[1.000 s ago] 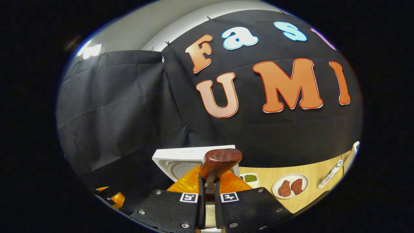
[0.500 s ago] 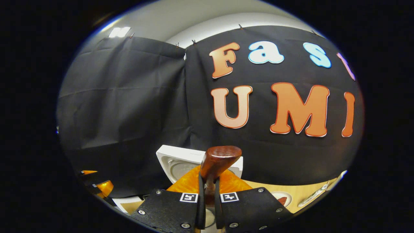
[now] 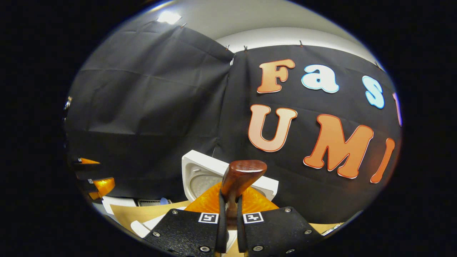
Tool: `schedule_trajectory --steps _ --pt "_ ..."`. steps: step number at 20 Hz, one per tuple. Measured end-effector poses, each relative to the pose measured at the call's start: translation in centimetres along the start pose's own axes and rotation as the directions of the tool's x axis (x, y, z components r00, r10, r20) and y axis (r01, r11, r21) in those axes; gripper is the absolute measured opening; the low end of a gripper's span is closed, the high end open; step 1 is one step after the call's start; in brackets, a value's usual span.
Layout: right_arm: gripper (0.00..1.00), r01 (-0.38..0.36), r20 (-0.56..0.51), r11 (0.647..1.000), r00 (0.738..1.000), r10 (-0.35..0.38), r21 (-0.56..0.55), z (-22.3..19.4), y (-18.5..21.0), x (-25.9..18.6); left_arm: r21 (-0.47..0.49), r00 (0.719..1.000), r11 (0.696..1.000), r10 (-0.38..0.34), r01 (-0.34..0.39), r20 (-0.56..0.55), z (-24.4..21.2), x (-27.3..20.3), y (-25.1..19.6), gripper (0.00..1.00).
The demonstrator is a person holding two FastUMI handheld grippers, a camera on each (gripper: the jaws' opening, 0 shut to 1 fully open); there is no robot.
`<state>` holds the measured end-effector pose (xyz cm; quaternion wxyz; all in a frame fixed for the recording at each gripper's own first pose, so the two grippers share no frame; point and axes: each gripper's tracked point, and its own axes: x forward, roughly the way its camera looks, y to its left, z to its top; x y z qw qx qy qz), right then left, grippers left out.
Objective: Close the left gripper, press the button to open the rice cooker; take a wooden spoon from the chopstick holder with the right hand, scoop a spoonful of rice and pour it into the rice cooker, then put the wooden spoon back into the chopstick holder.
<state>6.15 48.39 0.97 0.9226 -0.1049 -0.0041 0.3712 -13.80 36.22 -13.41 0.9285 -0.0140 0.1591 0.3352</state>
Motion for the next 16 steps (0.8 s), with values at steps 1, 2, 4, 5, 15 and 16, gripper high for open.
schedule_trajectory --steps 1,2,4,5,15,16 --pt "0.11 -0.008 0.0 1.0 1.0 0.008 -0.001 0.0 0.2 -0.1 -0.002 1.0 1.0 -0.001 0.001 -0.001 0.1 0.0 -0.1 0.99" --pt "0.11 -0.013 -0.001 1.0 1.0 0.013 0.011 -0.2 0.4 -0.2 -0.002 1.0 1.0 -0.001 0.001 -0.002 0.0 0.0 -0.2 1.0" --pt "0.11 -0.011 -0.01 0.999 1.0 0.012 0.046 -0.5 0.0 -0.4 -0.001 1.0 1.0 -0.004 0.004 -0.002 0.0 -0.2 -0.4 1.0" --pt "0.11 -0.004 -0.019 0.998 1.0 0.005 0.066 -0.7 -0.6 -0.7 -0.003 1.0 1.0 -0.007 0.007 -0.008 0.0 -0.2 -0.5 1.0" --pt "0.11 0.147 -0.143 0.949 0.983 -0.111 0.278 -6.1 -9.7 -7.9 0.022 0.995 0.995 -0.101 0.101 -0.021 0.4 -2.1 -7.4 0.99" --pt "0.11 0.167 -0.151 0.942 0.98 -0.127 0.291 -6.6 -10.7 -8.8 0.028 0.993 0.992 -0.119 0.119 -0.023 0.4 -2.4 -8.5 0.99"
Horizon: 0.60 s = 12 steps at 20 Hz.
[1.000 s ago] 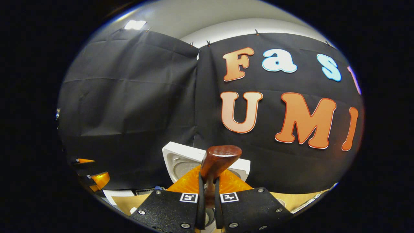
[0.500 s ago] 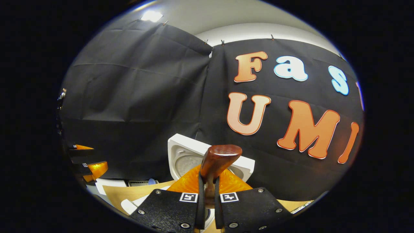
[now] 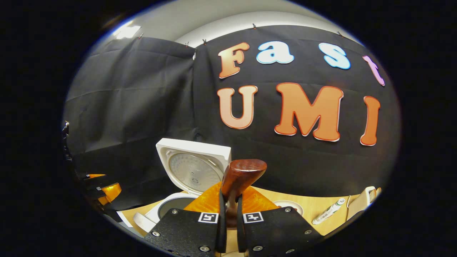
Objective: Close the left gripper, press the button to open the rice cooker; take a wooden spoon from the chopstick holder with the right hand, scoop a spoonful of rice and pour it into the rice cooker, then put the wooden spoon back into the chopstick holder.
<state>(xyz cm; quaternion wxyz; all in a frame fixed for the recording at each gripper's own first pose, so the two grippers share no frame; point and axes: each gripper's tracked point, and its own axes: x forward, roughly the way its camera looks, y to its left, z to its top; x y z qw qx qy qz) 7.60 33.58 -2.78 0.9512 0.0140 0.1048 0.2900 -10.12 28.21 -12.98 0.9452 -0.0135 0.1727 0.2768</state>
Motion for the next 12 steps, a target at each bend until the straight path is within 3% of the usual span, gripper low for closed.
schedule_trajectory --steps 7,12 --pt "0.11 0.161 -0.059 0.983 0.986 -0.157 0.085 -3.8 -9.6 -6.5 0.052 0.993 0.992 -0.115 0.117 -0.032 -0.3 -1.9 -7.7 0.99" --pt "0.11 0.313 -0.128 0.937 0.947 -0.295 0.157 -8.0 -16.6 -12.7 0.074 0.979 0.977 -0.199 0.202 -0.046 -0.3 -3.2 -13.0 0.99"
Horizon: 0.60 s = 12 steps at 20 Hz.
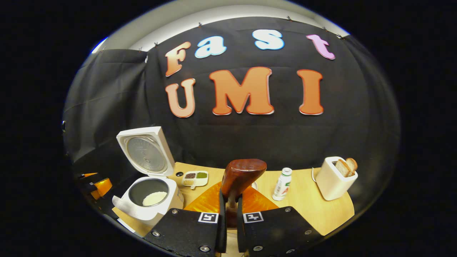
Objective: Close the left gripper, press the button to open the rice cooker; take a wooden spoon from the chopstick holder with the right hand, scoop a spoonful of rice and pour it into the rice cooker, then put the wooden spoon back into the chopstick holder.
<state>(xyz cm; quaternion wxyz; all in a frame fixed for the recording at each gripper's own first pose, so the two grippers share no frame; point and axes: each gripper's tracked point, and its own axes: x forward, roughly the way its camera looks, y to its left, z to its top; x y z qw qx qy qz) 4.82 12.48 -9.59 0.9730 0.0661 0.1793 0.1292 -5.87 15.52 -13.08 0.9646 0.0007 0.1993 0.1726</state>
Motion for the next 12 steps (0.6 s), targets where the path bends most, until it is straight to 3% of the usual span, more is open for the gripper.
schedule_trajectory --steps 5,12 --pt "0.11 0.134 -0.046 0.986 0.99 -0.131 0.097 -2.6 -7.8 -3.2 0.029 0.998 0.997 -0.067 0.067 0.009 1.1 0.7 -4.5 0.99" --pt "0.11 0.234 -0.077 0.953 0.972 -0.224 0.189 -4.9 -13.5 -7.3 0.047 0.993 0.992 -0.115 0.114 0.022 2.6 1.5 -8.4 0.99"
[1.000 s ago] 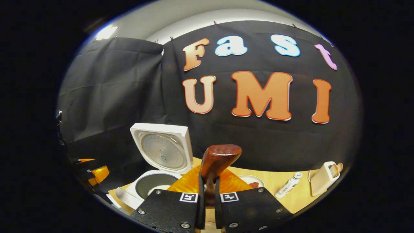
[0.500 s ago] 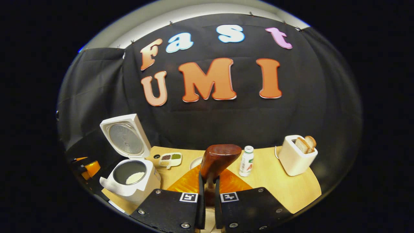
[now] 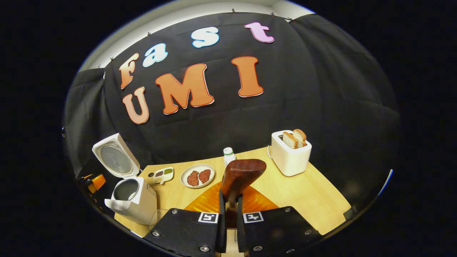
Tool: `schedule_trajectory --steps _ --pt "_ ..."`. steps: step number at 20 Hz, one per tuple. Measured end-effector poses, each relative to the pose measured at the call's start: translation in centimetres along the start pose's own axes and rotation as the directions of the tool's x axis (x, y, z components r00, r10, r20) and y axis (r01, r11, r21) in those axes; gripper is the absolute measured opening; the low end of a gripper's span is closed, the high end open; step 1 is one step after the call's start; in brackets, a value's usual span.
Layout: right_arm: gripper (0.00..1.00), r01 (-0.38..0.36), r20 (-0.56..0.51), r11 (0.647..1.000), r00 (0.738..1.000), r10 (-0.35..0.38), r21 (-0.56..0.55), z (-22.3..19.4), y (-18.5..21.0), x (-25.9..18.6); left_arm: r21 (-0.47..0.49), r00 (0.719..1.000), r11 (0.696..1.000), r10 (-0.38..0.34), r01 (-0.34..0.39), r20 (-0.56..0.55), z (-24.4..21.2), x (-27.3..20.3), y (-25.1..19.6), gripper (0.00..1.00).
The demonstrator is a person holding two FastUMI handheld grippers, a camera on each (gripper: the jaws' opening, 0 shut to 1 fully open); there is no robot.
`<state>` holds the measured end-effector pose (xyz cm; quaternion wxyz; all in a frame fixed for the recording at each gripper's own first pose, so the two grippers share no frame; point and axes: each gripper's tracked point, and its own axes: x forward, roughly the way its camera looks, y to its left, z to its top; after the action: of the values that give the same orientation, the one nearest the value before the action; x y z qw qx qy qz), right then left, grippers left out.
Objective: Close the left gripper, press the button to open the rice cooker; take a wooden spoon from the chopstick holder with the right hand, scoop a spoonful of rice and pour it into the rice cooker, then put the wooden spoon back into the chopstick holder.
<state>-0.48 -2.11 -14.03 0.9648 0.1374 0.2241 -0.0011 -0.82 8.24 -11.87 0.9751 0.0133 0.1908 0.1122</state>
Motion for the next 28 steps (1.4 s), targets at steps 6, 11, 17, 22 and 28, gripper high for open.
schedule_trajectory --steps 6,11,17,22,28 --pt "0.11 0.025 -0.06 0.998 0.998 -0.022 0.054 -4.1 -2.1 -0.5 0.039 1.0 0.999 -0.019 0.019 0.012 0.7 0.6 -2.0 0.99" --pt "0.11 0.033 -0.095 0.997 0.995 -0.027 0.068 -8.0 -3.3 0.6 0.046 1.0 0.999 0.007 -0.007 0.009 0.6 0.6 -1.3 0.99" --pt "0.13 0.039 -0.119 0.995 0.993 -0.029 0.089 -11.4 -4.6 1.8 0.063 0.999 0.997 0.04 -0.041 0.019 1.6 0.5 0.2 1.0" --pt "0.16 0.035 -0.129 0.99 0.991 -0.017 0.136 -12.8 -5.0 2.8 0.045 0.991 0.995 0.082 -0.087 0.11 6.4 1.4 3.1 0.99" --pt "0.22 0.033 -0.154 0.983 0.988 -0.005 0.181 -13.2 -5.2 2.5 0.0 0.958 0.993 0.11 -0.114 0.264 15.7 3.1 6.9 0.99"
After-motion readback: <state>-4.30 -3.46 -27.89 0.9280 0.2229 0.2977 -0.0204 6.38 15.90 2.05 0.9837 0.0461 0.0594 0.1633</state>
